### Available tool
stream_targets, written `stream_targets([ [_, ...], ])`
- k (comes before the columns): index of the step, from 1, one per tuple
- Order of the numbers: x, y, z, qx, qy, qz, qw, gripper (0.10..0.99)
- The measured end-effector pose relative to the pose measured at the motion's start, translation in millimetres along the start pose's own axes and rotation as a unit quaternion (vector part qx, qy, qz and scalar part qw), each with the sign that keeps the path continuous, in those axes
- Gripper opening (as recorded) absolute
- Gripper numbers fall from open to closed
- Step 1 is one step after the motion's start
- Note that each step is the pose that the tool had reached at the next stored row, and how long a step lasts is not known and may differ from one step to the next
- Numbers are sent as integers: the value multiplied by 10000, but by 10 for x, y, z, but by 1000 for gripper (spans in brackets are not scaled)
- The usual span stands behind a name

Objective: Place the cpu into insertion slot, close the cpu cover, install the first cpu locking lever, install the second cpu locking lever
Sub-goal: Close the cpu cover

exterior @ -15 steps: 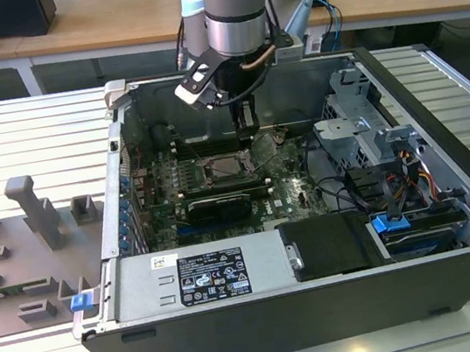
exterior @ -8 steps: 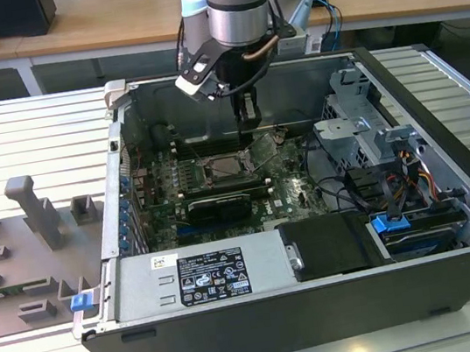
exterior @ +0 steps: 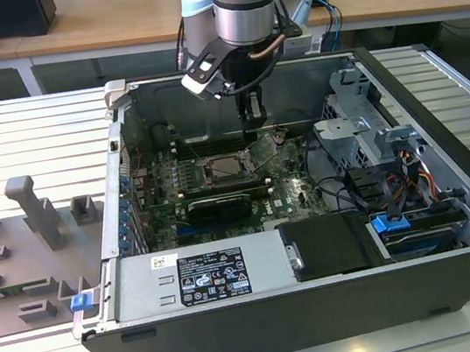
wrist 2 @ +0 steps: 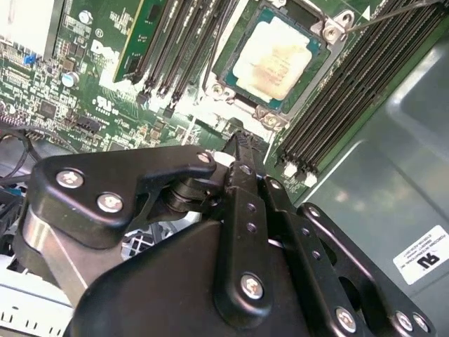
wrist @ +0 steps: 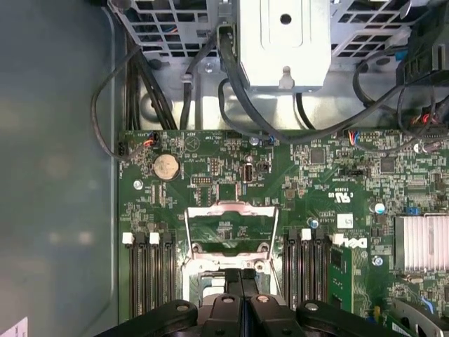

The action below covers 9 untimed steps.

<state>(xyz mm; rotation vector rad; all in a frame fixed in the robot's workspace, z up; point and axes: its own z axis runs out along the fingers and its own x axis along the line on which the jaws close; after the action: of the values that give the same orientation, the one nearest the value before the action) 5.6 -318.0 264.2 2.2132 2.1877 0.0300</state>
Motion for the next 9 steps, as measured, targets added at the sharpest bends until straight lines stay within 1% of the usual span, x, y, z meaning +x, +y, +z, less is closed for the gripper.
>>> stream_targets([
  [4,1,76,2,10,0,0,10000,106],
  [9,2,150,6,41,0,0,10000,106],
])
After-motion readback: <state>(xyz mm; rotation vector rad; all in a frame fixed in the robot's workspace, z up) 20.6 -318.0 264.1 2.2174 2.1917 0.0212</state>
